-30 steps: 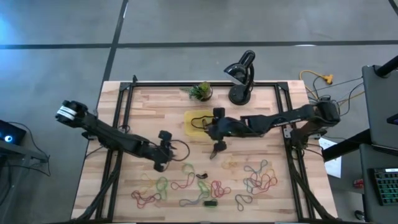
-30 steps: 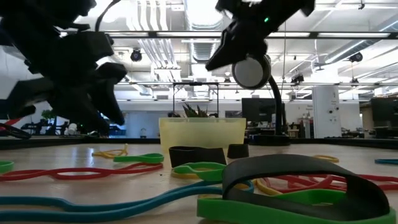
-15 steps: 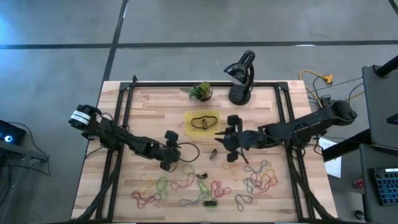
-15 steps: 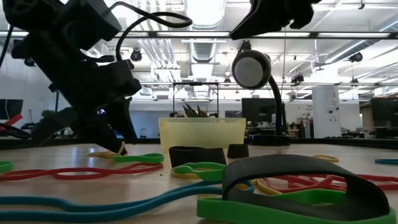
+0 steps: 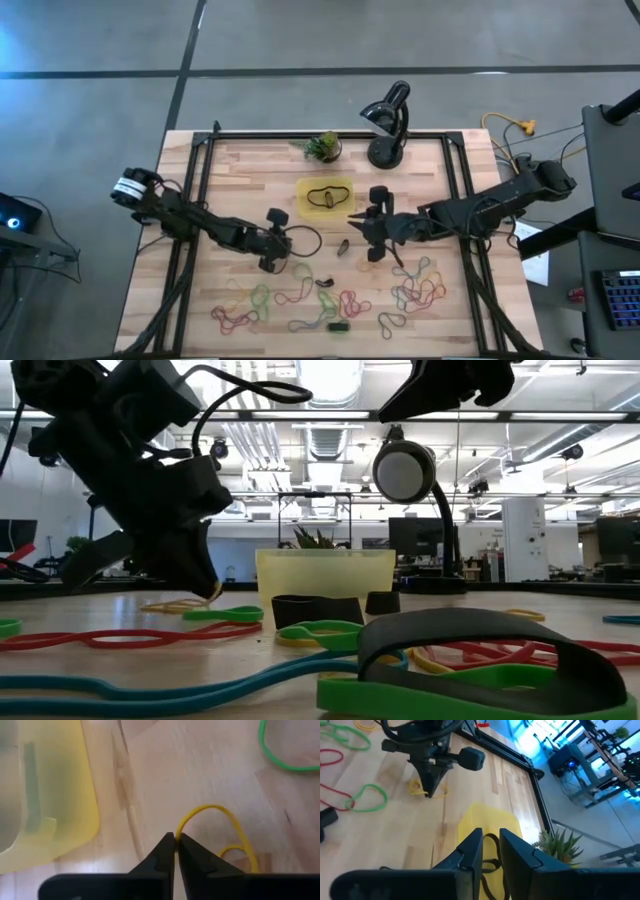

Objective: Pick and place rubber bands into bin
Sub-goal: Put the yellow rubber band in the yellow bin

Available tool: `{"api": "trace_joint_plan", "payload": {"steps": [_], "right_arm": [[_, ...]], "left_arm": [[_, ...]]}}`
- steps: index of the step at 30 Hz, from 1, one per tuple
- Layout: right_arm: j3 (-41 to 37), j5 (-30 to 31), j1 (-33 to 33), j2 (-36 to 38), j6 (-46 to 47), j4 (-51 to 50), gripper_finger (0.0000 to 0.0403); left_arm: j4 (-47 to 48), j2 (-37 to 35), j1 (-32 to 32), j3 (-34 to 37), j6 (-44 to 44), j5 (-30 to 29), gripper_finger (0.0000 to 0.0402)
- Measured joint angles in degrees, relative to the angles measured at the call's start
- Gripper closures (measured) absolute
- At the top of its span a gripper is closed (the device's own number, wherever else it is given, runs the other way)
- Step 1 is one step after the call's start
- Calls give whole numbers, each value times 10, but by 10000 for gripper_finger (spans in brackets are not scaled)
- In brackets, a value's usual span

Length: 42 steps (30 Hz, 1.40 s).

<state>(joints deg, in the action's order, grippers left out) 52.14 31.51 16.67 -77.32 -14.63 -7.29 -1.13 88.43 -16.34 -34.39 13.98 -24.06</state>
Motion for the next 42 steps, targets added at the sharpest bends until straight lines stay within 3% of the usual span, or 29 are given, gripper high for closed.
{"api": "trace_joint_plan", "payload": {"steps": [6,12,23,30,35,42], "right_arm": [[-1,2,0,0,7,-2,346],[-1,2,0,0,7,-3,346],[-1,2,0,0,7,-10,346],[-1,2,0,0,7,-11,346],[-1,2,0,0,7,-15,346],[-1,2,0,0,8,-17,346]], "left_arm": [[-1,-37,0,-2,7,-47,401],[-3,-127,0,-2,46,-67,401],[-151,-243,44,0,196,-81,401],[-268,-214,131,0,243,-51,402],[-332,-152,195,-2,229,28,402],[-367,-45,233,-15,209,71,402]]}}
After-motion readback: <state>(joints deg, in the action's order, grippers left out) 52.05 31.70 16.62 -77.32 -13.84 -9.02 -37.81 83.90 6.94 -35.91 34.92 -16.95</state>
